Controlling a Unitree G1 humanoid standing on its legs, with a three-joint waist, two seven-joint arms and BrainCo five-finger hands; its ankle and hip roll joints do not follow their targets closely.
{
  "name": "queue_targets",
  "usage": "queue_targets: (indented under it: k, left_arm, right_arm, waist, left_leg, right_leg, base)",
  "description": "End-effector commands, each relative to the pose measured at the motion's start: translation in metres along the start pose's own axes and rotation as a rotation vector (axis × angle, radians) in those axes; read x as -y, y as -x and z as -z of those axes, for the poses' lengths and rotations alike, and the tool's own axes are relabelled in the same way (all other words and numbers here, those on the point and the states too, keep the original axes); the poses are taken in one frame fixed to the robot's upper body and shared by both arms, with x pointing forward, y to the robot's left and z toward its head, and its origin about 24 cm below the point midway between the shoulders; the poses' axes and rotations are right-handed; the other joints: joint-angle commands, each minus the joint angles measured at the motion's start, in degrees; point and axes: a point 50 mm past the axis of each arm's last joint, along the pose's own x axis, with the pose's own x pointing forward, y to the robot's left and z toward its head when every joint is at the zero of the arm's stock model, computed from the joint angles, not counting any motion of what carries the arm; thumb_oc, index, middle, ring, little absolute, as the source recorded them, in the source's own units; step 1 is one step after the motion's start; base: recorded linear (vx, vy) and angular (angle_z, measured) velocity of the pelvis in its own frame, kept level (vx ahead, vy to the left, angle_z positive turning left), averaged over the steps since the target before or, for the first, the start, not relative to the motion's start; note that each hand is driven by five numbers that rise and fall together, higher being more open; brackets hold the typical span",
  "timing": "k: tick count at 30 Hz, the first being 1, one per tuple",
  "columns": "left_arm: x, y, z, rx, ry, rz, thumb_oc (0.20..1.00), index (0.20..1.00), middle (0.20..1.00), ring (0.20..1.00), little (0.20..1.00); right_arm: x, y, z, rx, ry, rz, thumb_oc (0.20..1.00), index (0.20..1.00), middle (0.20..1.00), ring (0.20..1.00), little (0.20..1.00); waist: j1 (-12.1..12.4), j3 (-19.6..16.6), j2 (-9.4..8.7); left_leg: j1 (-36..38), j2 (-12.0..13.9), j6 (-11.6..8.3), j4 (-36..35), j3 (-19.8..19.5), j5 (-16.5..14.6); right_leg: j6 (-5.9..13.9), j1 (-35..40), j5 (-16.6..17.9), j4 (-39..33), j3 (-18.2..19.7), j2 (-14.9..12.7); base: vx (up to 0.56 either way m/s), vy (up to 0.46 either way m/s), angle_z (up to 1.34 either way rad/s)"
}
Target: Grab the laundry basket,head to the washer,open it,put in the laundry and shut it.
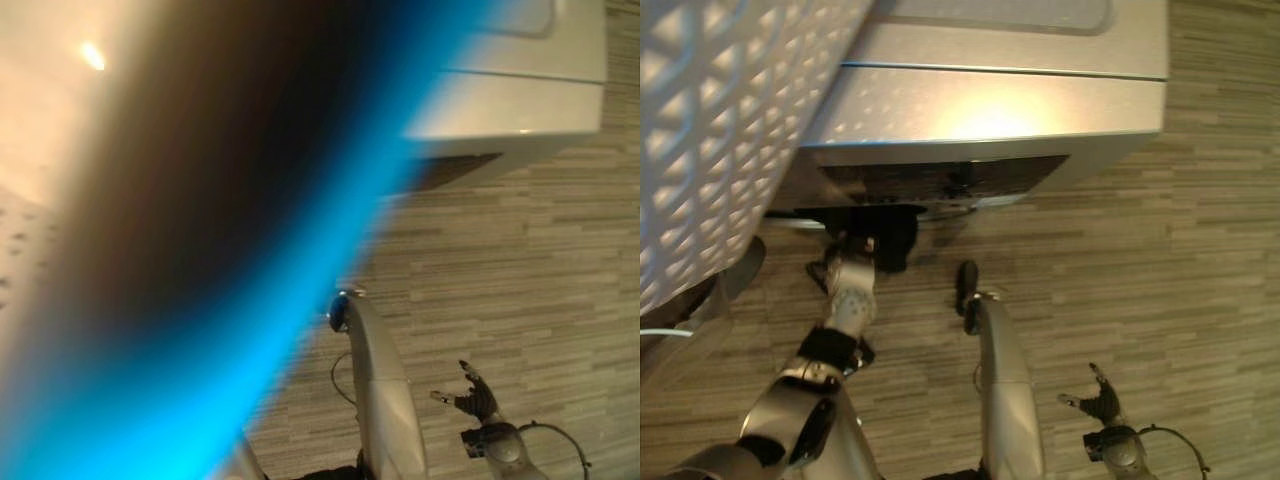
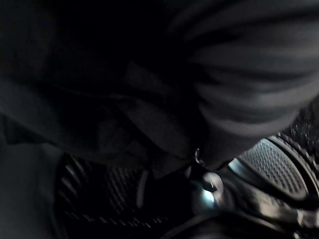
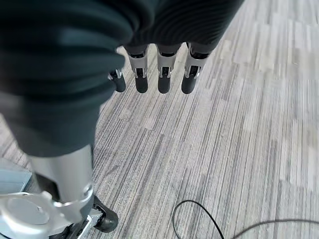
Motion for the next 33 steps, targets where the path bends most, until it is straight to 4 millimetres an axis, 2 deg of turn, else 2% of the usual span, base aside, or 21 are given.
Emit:
queue_targets:
  k: [1,3,4,5,6,8,11,12,14,15,17,18,19,22,23,24,26,30,31,32,33]
  left_arm:
    - [0.032,-0.008,-0.037,0.177,-0.011,0.115,0.2,0.2,0.2,0.2,0.2]
    - [0.065,-0.02,-0.062,0.247,0.029,0.186,0.2,0.2,0.2,0.2,0.2]
    - [0.106,-0.022,-0.082,0.304,0.057,0.289,0.2,0.2,0.2,0.2,0.2]
    - [0.106,-0.023,-0.083,0.305,0.057,0.29,0.2,0.2,0.2,0.2,0.2]
    - [0.127,-0.024,-0.098,0.345,0.066,0.341,0.2,0.2,0.2,0.2,0.2]
    - [0.13,-0.025,-0.103,0.367,0.06,0.337,0.2,0.2,0.2,0.2,0.2]
    - [0.118,-0.036,-0.119,0.442,-0.084,0.232,0.2,0.2,0.2,0.2,0.2]
    - [0.087,-0.048,-0.133,0.495,-0.243,0.064,0.2,0.2,0.2,0.2,0.2]
    - [0.076,-0.052,-0.143,0.515,-0.274,-0.009,0.2,0.2,0.2,0.2,0.2]
    - [0.042,-0.061,-0.156,0.485,-0.279,-0.176,0.2,0.2,0.2,0.2,0.2]
    - [0.028,-0.064,-0.172,0.492,-0.267,-0.241,0.2,0.2,0.2,0.2,0.2]
    - [0.029,-0.065,-0.204,0.563,-0.301,-0.236,0.2,0.2,0.2,0.2,0.2]
    - [0.029,-0.064,-0.212,0.586,-0.297,-0.231,0.2,0.2,0.2,0.2,0.2]
    - [0.042,-0.063,-0.225,0.614,-0.234,-0.183,0.2,0.2,0.2,0.2,0.2]
    - [0.07,-0.06,-0.236,0.66,-0.214,-0.094,0.2,0.2,0.2,0.2,0.2]
    - [0.071,-0.06,-0.236,0.66,-0.213,-0.091,0.2,0.2,0.2,0.2,0.2]
    - [0.105,-0.052,-0.254,0.739,-0.208,0.023,0.2,0.2,0.2,0.2,0.2]
    - [0.124,-0.043,-0.272,0.812,-0.254,0.077,0.2,0.2,0.2,0.2,0.2]
    - [0.119,-0.044,-0.274,0.82,-0.309,0.063,0.241,0.241,0.241,0.241,0.241]
    - [0.109,-0.047,-0.273,0.803,-0.354,0.022,0.432,0.432,0.432,0.432,0.432]
    - [0.098,-0.051,-0.27,0.78,-0.393,-0.025,1.0,1.0,1.0,1.0,1.0]
  right_arm:
    - [0.009,0.009,0.02,-0.071,-0.033,0.036,1.0,1.0,1.0,1.0,1.0]
    - [0.006,0.007,0.017,-0.064,-0.035,0.008,1.0,1.0,1.0,1.0,1.0]
    - [0.004,0.006,0.014,-0.051,-0.022,-0.028,1.0,1.0,1.0,1.0,1.0]
    - [0.004,0.005,0.013,-0.049,-0.023,-0.029,1.0,1.0,1.0,1.0,1.0]
    - [0.003,0.004,0.007,-0.024,-0.026,-0.057,1.0,1.0,1.0,1.0,1.0]
    - [0.002,0.003,0.003,-0.008,-0.033,-0.063,1.0,1.0,1.0,1.0,1.0]
    - [0.0,0.002,-0.006,0.039,-0.049,-0.054,1.0,1.0,1.0,1.0,1.0]
    - [0.0,0.002,-0.007,0.054,-0.062,-0.031,1.0,1.0,1.0,1.0,1.0]
    - [-0.001,0.0,-0.009,0.055,-0.088,-0.019,1.0,1.0,1.0,1.0,1.0]
    - [0.001,-0.002,-0.009,0.045,-0.149,0.017,1.0,1.0,1.0,1.0,1.0]
    - [0.001,-0.003,-0.011,0.053,-0.159,0.02,1.0,1.0,1.0,1.0,1.0]
    - [0.001,-0.002,-0.013,0.07,-0.152,-0.003,1.0,1.0,1.0,1.0,1.0]
    - [0.002,-0.001,-0.011,0.069,-0.149,-0.008,1.0,1.0,1.0,1.0,1.0]
    - [0.003,0.004,-0.004,0.047,-0.143,-0.023,1.0,1.0,1.0,1.0,1.0]
    - [0.005,0.008,0.0,0.041,-0.135,-0.038,1.0,1.0,1.0,1.0,1.0]
    - [0.005,0.008,0.0,0.042,-0.138,-0.039,1.0,1.0,1.0,1.0,1.0]
    - [0.005,0.01,0.002,0.04,-0.129,-0.051,1.0,1.0,1.0,1.0,1.0]
    - [0.002,0.009,-0.001,0.049,-0.143,-0.067,1.0,1.0,1.0,1.0,1.0]
    - [0.002,0.01,-0.001,0.051,-0.145,-0.07,1.0,1.0,1.0,1.0,1.0]
    - [0.001,0.012,-0.002,0.057,-0.142,-0.079,1.0,1.0,1.0,1.0,1.0]
    - [0.002,0.012,-0.003,0.065,-0.135,-0.084,1.0,1.0,1.0,1.0,1.0]
  waist:
    - [0.29,-2.31,0.54]
    - [-0.7,-3.17,0.47]
    - [-1.58,-4.07,0.46]
    - [-1.59,-4.09,0.47]
    - [-2.2,-4.7,0.48]
    - [-2.47,-5.04,0.48]
    - [-3.33,-5.4,0.34]
    - [-3.66,-5.67,0.08]
    - [-3.87,-5.89,-0.01]
    - [-4.31,-6.73,-0.35]
    - [-4.49,-7.33,-0.39]
    - [-4.83,-8.38,-0.67]
    - [-4.78,-8.7,-0.71]
    - [-5.08,-9.59,-0.62]
    - [-5.53,-10.06,-0.37]
    - [-5.48,-10.09,-0.43]
    - [-5.71,-10.66,-0.28]
    - [-5.46,-10.63,-0.75]
    - [-4.99,-10.3,-0.9]
    - [-4.76,-10.07,-0.95]
    - [-4.55,-9.94,-0.74]
  left_leg:
    - [-0.65,-0.67,2.83,6.86,0.19,-5.46]
    - [-1.56,-0.24,2.61,7.34,0.0,-5.57]
    - [-2.61,0.22,2.48,7.8,-0.25,-5.71]
    - [-2.83,0.28,2.47,7.89,-0.31,-5.73]
    - [-3.94,0.74,2.3,8.43,-0.32,-6.02]
    - [-4.79,1.04,2.19,8.84,-0.59,-6.17]
    - [-6.6,2.26,1.94,10.69,-0.95,-7.0]
    - [-7.07,2.83,1.89,11.94,-1.17,-7.45]
    - [-7.9,3.4,1.82,13.01,-1.29,-7.84]
    - [-8.58,4.17,1.7,13.98,-1.22,-8.06]
    - [-9.24,4.76,1.53,14.49,-1.17,-8.12]
    - [-10.19,5.54,1.35,14.97,-1.23,-8.02]
    - [-10.25,5.76,1.17,14.93,-1.3,-7.77]
    - [-10.62,6.02,0.93,14.56,-1.43,-7.27]
    - [-10.9,5.93,0.74,13.76,-1.37,-6.83]
    - [-10.97,5.89,0.75,13.63,-1.37,-6.73]
    - [-11.44,5.63,0.5,12.12,-1.03,-6.03]
    - [-11.73,6.29,0.49,12.07,-0.46,-6.06]
    - [-12.24,6.62,0.63,12.69,-0.71,-6.16]
    - [-12.48,6.7,0.75,13.09,-0.99,-6.17]
    - [-12.85,6.76,0.82,13.4,-1.41,-6.17]
  right_leg:
    - [4.4,0.52,3.84,-1.42,2.19,-1.13]
    - [4.39,-0.17,3.95,-1.95,2.46,-0.34]
    - [4.44,-1.15,4.09,-2.22,2.58,0.23]
    - [4.43,-1.33,4.11,-2.2,2.56,0.27]
    - [4.39,-2.14,4.2,-2.47,2.73,0.82]
    - [4.37,-2.74,4.26,-2.47,2.67,1.05]
    - [4.23,-4.51,4.05,-1.53,2.63,1.51]
    - [3.98,-5.31,3.69,-0.71,2.59,1.95]
    - [3.9,-6.19,3.58,0.0,2.67,2.39]
    - [3.89,-7.04,3.82,0.32,2.5,2.94]
    - [3.85,-7.67,4.06,0.23,2.53,3.52]
    - [3.92,-8.13,4.73,-0.41,2.32,4.27]
    - [3.93,-8.05,4.81,-0.72,2.29,4.39]
    - [4.05,-7.77,5.26,-1.9,2.16,4.88]
    - [4.26,-7.69,5.99,-3.29,2.11,5.04]
    - [4.27,-7.69,6.13,-3.48,2.08,5.03]
    - [4.57,-7.53,7.42,-5.95,1.94,5.33]
    - [4.85,-6.93,8.45,-7.84,1.82,6.11]
    - [4.89,-6.68,8.57,-7.94,1.61,6.08]
    - [4.88,-6.66,8.5,-7.78,1.5,6.06]
    - [4.85,-6.77,8.34,-7.52,1.29,6.05]
  base:
    - [0.07,0.003,-0.31]
    - [0.07,0.002,-0.24]
    - [0.07,-0.001,-0.2]
    - [0.08,-0.018,-0.29]
    - [0.03,-0.018,-0.29]
    - [0.05,-0.021,-0.17]
    - [0.06,0.013,-0.03]
    - [0.06,0.032,-0.19]
    - [0.06,0.02,-0.29]
    - [0.03,0.003,-0.35]
    - [0.04,0.002,-0.29]
    - [0.04,-0.012,-0.18]
    - [0.02,-0.018,-0.2]
    - [0.01,-0.014,-0.17]
    - [0.0,0.0,0.0]
    - [0.0,0.0,0.0]
    - [-0.01,0.001,-0.05]
    - [-0.02,-0.002,-0.1]
    - [-0.01,-0.024,-0.15]
    - [0.0,-0.017,-0.14]
    - [0.0,-0.003,-0.04]
